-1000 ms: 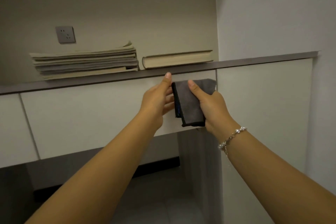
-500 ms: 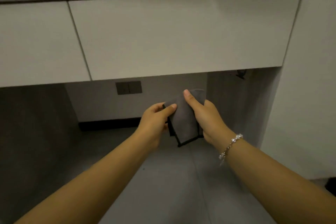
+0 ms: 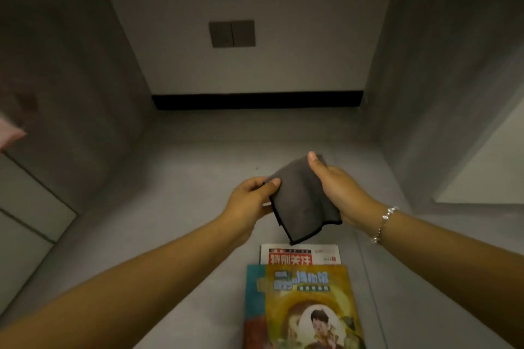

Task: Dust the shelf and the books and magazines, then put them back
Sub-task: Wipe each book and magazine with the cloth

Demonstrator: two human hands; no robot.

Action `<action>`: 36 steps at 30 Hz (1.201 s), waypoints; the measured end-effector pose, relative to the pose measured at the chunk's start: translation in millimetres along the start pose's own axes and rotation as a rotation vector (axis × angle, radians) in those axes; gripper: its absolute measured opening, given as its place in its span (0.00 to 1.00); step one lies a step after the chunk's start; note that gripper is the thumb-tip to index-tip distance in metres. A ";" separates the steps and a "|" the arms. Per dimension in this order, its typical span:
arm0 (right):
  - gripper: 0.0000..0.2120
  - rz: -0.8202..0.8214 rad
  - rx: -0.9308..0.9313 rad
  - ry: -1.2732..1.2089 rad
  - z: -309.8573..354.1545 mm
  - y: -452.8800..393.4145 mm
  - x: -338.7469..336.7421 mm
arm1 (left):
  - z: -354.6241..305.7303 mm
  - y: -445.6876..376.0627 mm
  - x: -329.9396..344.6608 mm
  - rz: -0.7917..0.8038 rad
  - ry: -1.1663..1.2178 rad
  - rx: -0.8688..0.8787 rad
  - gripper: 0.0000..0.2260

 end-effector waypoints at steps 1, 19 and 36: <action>0.31 0.033 0.042 0.032 -14.7 5.2 4.3 | 16.2 -1.3 -3.7 0.005 0.001 -0.042 0.04; 0.25 0.777 0.013 0.830 -193.0 95.0 74.0 | 197.0 -18.2 -82.4 -0.141 -0.468 -0.444 0.12; 0.29 0.566 -0.063 0.973 -214.5 69.1 84.6 | 238.5 -22.2 -64.8 0.046 -0.229 -0.681 0.10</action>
Point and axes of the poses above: each hand's wrist, its own y-axis away from the middle knuckle, its own x-axis out of the palm, z = x × y, the point moved 8 cm from there along -y, towards the middle knuckle, and after that the axes turned 14 degrees about -x, right-handed, at the moved point
